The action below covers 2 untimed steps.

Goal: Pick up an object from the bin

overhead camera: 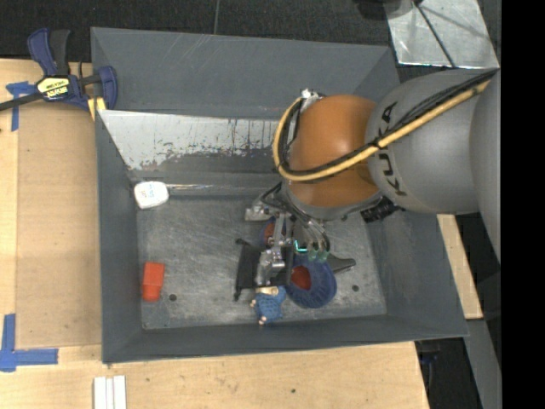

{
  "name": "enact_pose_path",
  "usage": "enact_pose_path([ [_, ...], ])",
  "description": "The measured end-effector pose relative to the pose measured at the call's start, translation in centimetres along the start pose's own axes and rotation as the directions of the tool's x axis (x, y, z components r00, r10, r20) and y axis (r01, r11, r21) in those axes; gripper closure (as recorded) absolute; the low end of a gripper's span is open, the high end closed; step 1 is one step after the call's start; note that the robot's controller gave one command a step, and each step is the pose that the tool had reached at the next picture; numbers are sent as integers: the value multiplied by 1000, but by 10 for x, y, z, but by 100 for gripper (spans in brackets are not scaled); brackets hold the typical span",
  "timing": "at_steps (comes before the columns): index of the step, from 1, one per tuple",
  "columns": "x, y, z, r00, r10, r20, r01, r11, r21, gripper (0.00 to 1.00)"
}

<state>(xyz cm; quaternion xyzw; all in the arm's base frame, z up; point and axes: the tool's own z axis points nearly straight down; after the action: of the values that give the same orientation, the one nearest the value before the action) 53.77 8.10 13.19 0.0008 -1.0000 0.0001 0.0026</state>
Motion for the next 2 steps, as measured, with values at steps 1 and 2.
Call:
enact_pose_path([
  [1, 37, -41, 44, 993, 117, 31, -116, 993, -15, 0],
  [2, 32, -45, 53, 903, 429, 2, -429, 903, -7, 0],
])
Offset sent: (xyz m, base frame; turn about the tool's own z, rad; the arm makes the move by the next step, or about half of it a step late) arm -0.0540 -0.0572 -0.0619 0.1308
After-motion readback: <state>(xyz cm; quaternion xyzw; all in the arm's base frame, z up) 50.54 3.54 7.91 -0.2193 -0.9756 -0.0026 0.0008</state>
